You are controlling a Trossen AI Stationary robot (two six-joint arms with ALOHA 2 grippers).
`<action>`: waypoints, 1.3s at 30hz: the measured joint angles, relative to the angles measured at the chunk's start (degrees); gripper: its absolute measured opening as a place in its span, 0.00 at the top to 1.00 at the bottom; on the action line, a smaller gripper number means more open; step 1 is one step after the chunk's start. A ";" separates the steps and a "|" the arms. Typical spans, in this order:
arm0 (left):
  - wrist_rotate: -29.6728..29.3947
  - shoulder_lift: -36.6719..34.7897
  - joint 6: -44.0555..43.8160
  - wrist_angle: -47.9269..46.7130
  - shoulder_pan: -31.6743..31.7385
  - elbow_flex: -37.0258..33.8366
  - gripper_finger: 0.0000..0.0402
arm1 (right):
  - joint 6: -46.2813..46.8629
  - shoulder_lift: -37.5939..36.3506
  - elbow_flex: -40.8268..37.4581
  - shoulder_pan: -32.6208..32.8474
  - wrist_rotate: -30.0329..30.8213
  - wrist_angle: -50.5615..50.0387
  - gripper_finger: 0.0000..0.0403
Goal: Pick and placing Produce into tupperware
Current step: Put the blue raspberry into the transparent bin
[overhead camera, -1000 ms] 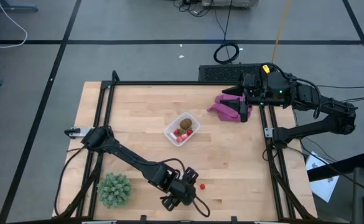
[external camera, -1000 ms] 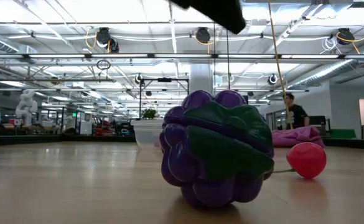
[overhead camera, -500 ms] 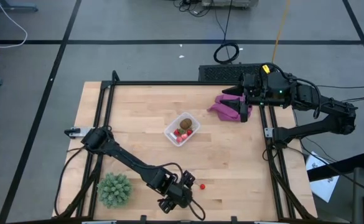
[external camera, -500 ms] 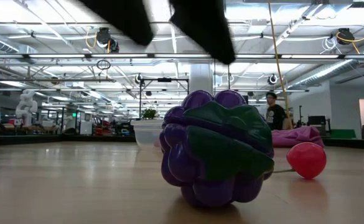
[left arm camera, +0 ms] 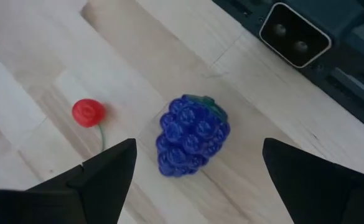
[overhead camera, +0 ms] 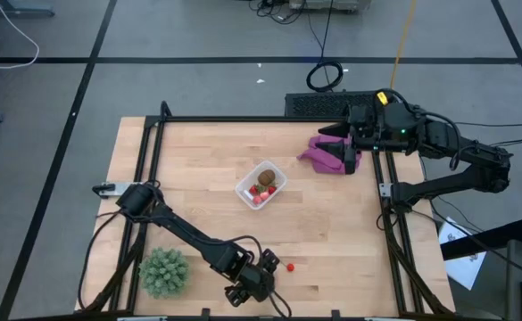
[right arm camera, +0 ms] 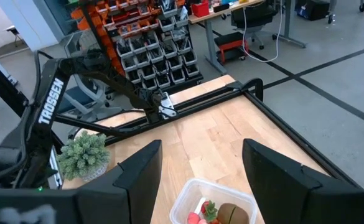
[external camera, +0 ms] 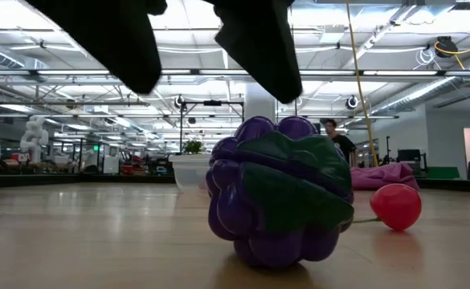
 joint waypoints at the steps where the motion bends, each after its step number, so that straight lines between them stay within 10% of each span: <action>1: 0.16 0.12 0.38 0.39 0.00 0.00 0.11 | 0.00 0.00 0.00 0.00 0.00 0.23 0.47; 39: 2.92 3.94 10.82 5.24 0.45 -0.02 0.14 | 2.63 5.03 0.00 0.00 -0.01 2.90 0.47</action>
